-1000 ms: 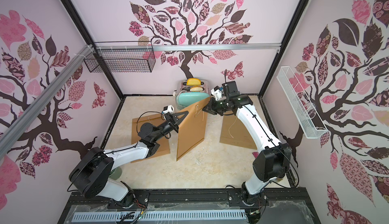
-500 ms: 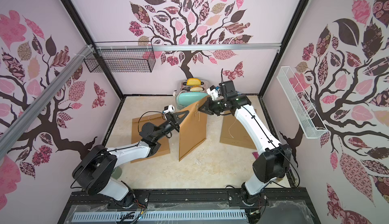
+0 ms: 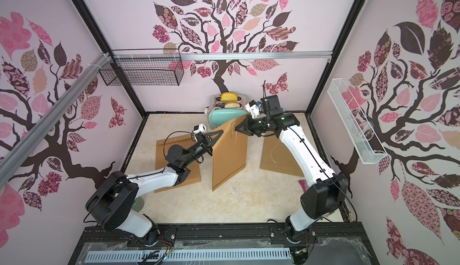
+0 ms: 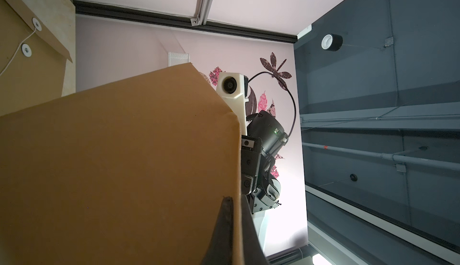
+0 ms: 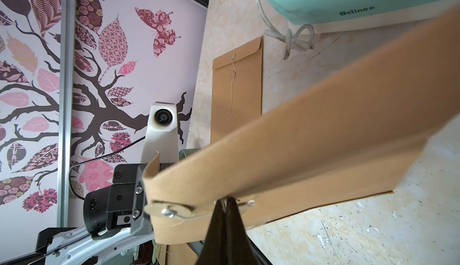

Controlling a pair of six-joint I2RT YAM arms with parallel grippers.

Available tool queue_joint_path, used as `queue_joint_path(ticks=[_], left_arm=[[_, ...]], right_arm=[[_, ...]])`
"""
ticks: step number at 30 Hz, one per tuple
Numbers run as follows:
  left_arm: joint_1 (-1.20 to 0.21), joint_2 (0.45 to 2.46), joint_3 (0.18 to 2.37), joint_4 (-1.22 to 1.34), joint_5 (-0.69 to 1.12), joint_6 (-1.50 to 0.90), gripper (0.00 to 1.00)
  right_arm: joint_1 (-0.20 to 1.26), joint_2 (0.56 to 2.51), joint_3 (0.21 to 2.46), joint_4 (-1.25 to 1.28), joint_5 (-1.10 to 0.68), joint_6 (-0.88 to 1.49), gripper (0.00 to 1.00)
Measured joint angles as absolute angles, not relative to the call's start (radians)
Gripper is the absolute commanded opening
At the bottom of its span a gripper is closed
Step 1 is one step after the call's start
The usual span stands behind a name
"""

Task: Close the mouth of the file bag
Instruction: Close the file bag.

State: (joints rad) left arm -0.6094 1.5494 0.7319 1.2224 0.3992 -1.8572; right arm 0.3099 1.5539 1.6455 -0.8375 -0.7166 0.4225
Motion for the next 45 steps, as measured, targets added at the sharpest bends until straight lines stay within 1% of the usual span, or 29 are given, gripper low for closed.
queue_joint_path(ticks=[4, 19, 26, 36, 45], left_arm=[[-0.615, 1.549, 0.732, 1.204, 0.406, -1.859, 0.0], [-0.622, 1.553, 0.746, 1.18, 0.404, -1.854, 0.0], [-0.625, 1.554, 0.783, 1.142, 0.401, -1.844, 0.0], [-0.624, 1.603, 0.8, 1.139, 0.393, -1.858, 0.0], [-0.624, 1.604, 0.817, 1.15, 0.385, -1.871, 0.0]], right_arm=[[0.298, 1.529, 1.65, -0.833, -0.719, 0.42, 0.0], [0.314, 1.528, 1.682, -0.838, -0.767, 0.414, 0.0], [0.377, 1.528, 1.677, -0.836, -0.764, 0.414, 0.0], [0.403, 1.494, 1.55, -0.793, -0.758, 0.426, 0.0], [0.412, 1.454, 1.43, -0.739, -0.759, 0.426, 0.0]])
